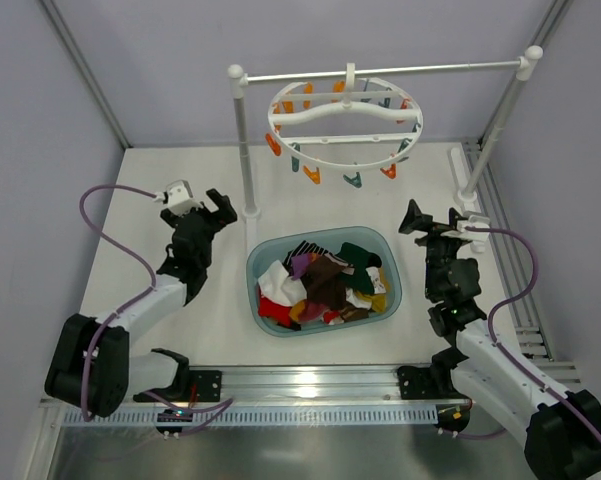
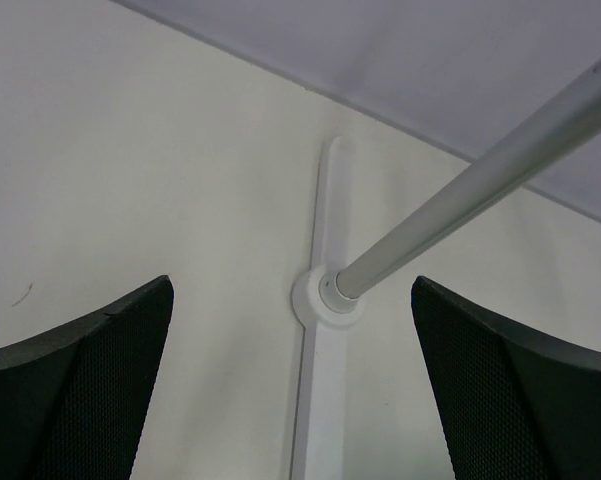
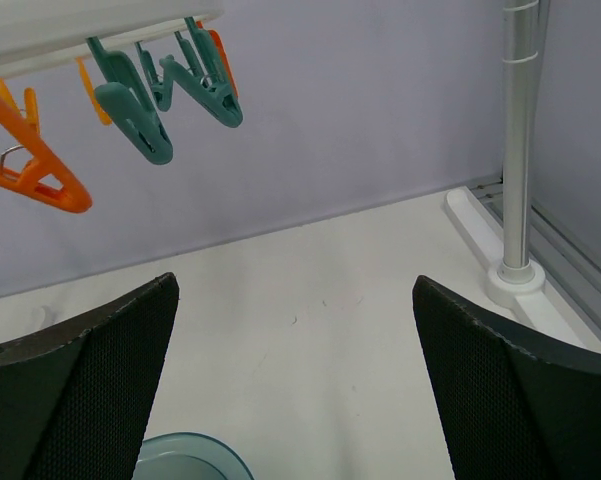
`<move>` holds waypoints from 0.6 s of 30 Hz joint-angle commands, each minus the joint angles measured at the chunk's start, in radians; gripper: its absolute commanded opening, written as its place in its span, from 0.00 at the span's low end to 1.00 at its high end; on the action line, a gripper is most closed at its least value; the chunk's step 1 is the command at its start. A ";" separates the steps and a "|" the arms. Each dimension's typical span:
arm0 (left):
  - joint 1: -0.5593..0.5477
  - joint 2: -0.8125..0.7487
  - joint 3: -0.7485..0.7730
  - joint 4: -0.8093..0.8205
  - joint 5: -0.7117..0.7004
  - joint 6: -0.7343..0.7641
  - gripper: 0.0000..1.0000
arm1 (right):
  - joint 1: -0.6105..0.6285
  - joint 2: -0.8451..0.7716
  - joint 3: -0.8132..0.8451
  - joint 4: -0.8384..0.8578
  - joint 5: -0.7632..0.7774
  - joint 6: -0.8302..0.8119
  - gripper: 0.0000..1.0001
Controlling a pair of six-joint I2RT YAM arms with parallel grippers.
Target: Remove the socks clipped to the hanger
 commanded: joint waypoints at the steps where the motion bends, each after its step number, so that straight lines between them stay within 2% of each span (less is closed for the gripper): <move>1: 0.006 0.048 0.010 0.093 -0.054 -0.038 1.00 | -0.006 -0.003 -0.003 0.030 -0.007 0.030 0.98; 7: 0.005 0.093 0.041 0.041 0.009 -0.032 0.99 | -0.007 -0.022 -0.012 0.020 -0.017 0.036 0.98; 18: -0.012 0.032 0.015 0.002 -0.012 0.034 1.00 | -0.007 -0.028 -0.014 0.020 -0.024 0.044 0.98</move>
